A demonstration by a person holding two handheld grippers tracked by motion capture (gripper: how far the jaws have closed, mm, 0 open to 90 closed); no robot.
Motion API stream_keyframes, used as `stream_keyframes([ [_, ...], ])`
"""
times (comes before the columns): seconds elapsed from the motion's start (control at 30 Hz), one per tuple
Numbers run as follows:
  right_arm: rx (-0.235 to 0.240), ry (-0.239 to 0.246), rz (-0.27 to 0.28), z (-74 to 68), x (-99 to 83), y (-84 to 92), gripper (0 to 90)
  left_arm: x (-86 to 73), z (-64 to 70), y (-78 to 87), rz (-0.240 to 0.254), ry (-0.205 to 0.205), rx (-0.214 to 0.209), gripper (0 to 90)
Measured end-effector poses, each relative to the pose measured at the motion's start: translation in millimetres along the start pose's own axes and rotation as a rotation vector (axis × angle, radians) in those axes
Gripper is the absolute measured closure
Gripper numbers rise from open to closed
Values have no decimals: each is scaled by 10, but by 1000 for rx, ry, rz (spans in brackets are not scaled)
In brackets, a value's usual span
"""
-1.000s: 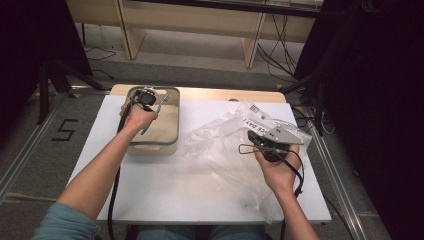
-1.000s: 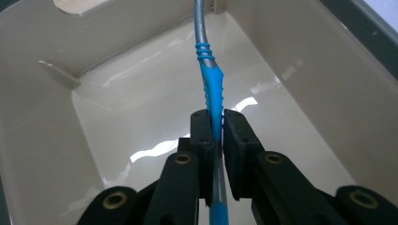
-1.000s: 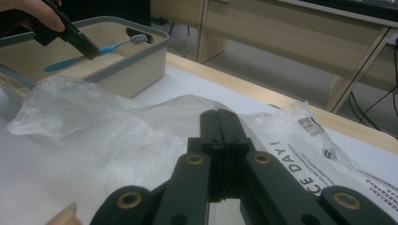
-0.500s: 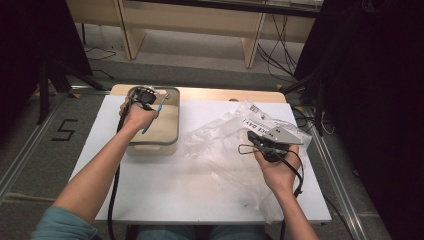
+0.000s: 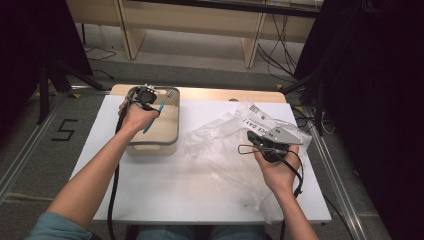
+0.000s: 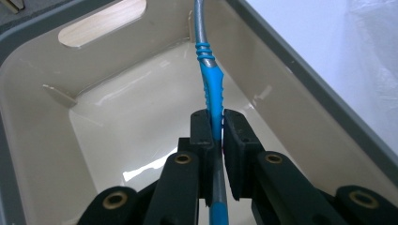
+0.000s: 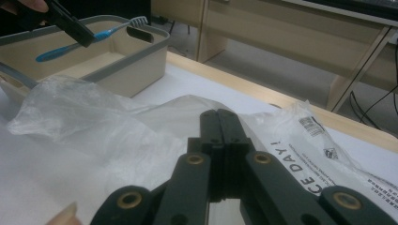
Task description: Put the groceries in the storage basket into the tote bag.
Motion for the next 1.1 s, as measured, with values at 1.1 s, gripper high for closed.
stream_keyframes([
  [1.1,-1,-1,-1,-7,-1,1,900,-96,374,390,101,-53,-103,825],
])
Point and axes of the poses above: each handheld gripper's, and its own axes: y roughly backward along the jaws, x roughly out of its top, z roughly to its right, the point moved 4 cm from there along -y, roughly forward along the jaws, and after that the axes turned 5 degrees about z, right-handed, at the moved point
